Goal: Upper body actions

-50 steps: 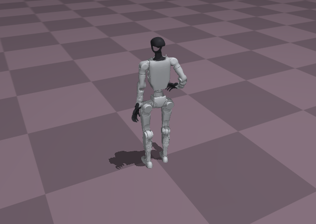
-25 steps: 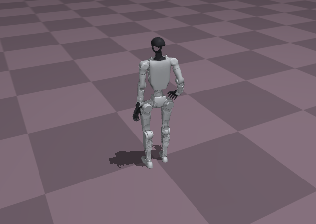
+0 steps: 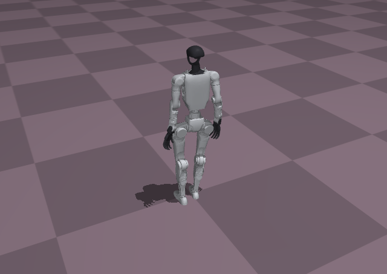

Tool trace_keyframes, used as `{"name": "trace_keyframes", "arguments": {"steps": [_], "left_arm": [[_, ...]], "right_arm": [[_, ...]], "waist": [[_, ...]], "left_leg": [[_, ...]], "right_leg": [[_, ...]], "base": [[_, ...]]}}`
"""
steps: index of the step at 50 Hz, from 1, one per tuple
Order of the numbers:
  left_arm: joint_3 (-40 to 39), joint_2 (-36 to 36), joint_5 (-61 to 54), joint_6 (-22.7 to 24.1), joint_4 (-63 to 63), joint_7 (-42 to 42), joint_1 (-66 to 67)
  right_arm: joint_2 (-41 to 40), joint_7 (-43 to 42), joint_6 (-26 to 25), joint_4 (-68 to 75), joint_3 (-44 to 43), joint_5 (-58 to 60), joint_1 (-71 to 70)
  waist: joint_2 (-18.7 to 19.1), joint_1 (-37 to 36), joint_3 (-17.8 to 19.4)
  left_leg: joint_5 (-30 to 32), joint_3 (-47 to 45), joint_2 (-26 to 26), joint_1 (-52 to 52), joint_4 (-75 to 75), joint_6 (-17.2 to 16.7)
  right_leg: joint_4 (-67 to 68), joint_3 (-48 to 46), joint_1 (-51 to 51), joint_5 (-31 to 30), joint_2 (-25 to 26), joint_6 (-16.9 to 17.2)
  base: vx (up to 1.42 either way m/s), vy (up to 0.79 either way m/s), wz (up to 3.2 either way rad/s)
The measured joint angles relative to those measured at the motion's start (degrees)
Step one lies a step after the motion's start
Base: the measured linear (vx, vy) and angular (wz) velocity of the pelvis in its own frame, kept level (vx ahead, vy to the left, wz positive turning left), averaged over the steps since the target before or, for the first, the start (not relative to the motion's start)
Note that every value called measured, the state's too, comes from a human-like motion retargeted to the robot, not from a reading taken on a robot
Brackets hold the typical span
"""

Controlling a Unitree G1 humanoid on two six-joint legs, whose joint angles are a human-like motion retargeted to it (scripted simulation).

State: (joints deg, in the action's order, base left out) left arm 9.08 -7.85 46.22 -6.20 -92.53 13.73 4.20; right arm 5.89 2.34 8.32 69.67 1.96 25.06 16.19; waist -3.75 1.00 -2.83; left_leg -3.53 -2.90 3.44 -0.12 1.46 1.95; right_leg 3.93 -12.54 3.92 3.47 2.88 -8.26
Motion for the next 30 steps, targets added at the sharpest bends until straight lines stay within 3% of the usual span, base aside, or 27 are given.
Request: {"name": "trace_keyframes", "arguments": {"steps": [3,5,8,15,22,30], "left_arm": [[0.4,0.15,0.16,0.07,0.22,0.09,-0.03],[0.41,0.28,0.04,0.18,0.31,-0.09,-0.19],[0.28,0.44,-0.21,0.24,0.18,-0.22,-0.23],[0.1,0.94,-0.08,0.2,0.19,-0.35,-0.89],[0.4,1.12,-0.59,0.73,0.92,-0.58,-1.12],[0.28,0.79,-0.39,0.49,0.49,-0.49,-1.26]], "right_arm": [[-0.63,-4.4,-0.94,2.59,-0.54,2.52,-1.36],[-1.58,-8.71,-1.49,5.43,-1.59,3.98,-3.27],[-2.58,-10.98,-4.27,10.9,-2.17,3.82,-6.46],[-3.59,-3.59,-8.1,21.65,-2.66,2.91,-12.94],[-2.64,-7.53,-5.62,20.94,-1.49,4.66,-12.8],[-1.82,-5.67,-5.53,21.44,0.22,8.19,-13.89]], "waist": [[0.45,0.01,-0.14],[0.22,1.62,-0.34],[0.3,1.86,-0.83],[0.23,1.3,-1.09],[0.29,2.43,-1.18],[0.35,2.43,-1.29]], "left_leg": [[0.04,0.25,-0.34,-0.2,-0.01,0.01],[0.25,1.72,0.19,-0.96,0.29,-0.02],[0.3,1.42,0.05,-1.34,0.22,-0.05],[0.25,0.25,0.02,-1.38,0.19,-0.05],[0.52,1.89,0.22,-1.56,0.32,-0.08],[0.51,1.74,0.08,-1.55,0.32,-0.11]], "right_leg": [[-1.46,-0.8,-0.52,0.06,3.71,-3.2],[-0.53,-1.17,-0.55,-0.11,-3.4,3.28],[-0.03,-0.74,-0.01,-0.01,-4.38,4.31],[-0.45,0.28,-0.13,0.05,-3.25,3.29],[-0.62,-1.45,-0.54,0.14,-3.76,3.56],[-0.31,-0.99,-0.14,0.05,-4.03,3.84]], "base": [[0.0,0.0,0.05],[-0.02,-0.04,0.5],[0.0,0.0,0.0],[-0.01,0.0,-0.12],[0.0,0.0,0.19],[0.0,0.0,0.0]]}}
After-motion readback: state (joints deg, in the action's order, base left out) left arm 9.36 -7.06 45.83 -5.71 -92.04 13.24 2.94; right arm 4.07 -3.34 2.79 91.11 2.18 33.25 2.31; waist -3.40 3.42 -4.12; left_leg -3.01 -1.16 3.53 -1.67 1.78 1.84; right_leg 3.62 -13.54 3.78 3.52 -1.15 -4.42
